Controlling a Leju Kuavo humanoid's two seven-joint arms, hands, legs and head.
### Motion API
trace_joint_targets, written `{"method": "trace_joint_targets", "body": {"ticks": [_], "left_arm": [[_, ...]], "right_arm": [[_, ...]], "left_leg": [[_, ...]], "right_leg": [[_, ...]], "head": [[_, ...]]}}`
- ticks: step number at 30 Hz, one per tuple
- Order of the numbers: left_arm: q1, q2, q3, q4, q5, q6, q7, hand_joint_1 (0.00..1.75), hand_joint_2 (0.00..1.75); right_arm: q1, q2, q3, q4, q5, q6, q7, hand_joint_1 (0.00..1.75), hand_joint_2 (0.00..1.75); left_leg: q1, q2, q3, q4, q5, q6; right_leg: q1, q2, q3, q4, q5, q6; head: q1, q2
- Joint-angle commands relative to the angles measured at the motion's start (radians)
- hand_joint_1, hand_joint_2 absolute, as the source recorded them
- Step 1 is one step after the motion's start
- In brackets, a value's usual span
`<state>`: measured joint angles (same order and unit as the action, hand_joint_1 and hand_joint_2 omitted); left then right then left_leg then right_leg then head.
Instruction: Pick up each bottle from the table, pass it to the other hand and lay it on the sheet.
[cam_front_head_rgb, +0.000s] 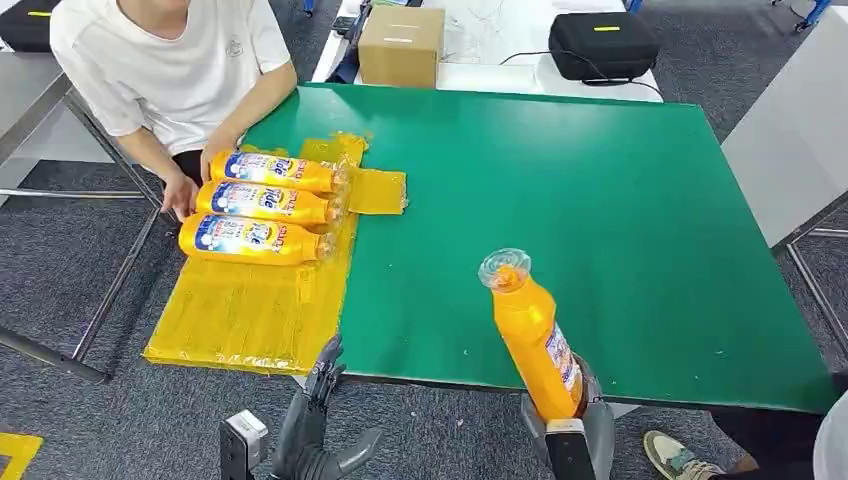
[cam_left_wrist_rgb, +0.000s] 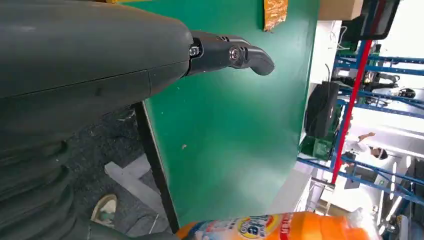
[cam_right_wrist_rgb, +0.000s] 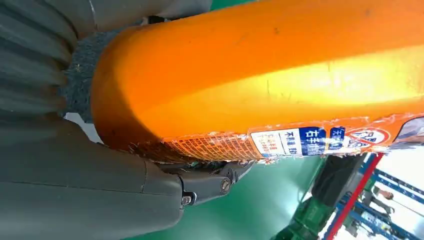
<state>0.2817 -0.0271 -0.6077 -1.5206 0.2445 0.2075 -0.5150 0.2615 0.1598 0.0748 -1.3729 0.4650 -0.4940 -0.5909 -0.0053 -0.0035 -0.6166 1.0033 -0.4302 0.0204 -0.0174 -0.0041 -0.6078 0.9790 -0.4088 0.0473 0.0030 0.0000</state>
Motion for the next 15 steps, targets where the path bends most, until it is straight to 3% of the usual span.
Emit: {"method": "trace_joint_targets", "body": {"ticks": [1,10,15], "left_arm": [[-0.071,0.022,-0.021,0.078,0.049,-0.04,-0.002,0.0,1.75],[-0.193,-0.015,-0.035,0.154,0.246,-0.337,0.092,0.0,1.75],[-0.193,-0.017,-0.031,0.151,0.247,-0.341,0.093,0.0,1.75]], "right_arm": [[-0.025,-0.036,0.092,-0.038,0.013,0.044,0.021,1.75,1.75],[-0.246,-0.088,0.336,0.183,0.045,0.043,0.044,1.75,1.75],[-0.253,-0.087,0.343,0.194,0.048,0.038,0.045,1.75,1.75]], "left_leg": [[0.001,0.0,0.006,-0.001,-0.002,-0.002],[0.002,0.003,0.006,-0.001,-0.001,-0.001],[0.001,0.0,0.004,-0.001,0.001,0.0]], "right_leg": [[0.001,0.0,0.006,-0.001,-0.002,-0.002],[0.002,0.003,0.006,-0.003,0.001,-0.002],[0.001,0.0,0.005,-0.002,0.001,-0.001]], "head": [[0.0,0.0],[0.0,0.0],[0.0,0.0]]}}
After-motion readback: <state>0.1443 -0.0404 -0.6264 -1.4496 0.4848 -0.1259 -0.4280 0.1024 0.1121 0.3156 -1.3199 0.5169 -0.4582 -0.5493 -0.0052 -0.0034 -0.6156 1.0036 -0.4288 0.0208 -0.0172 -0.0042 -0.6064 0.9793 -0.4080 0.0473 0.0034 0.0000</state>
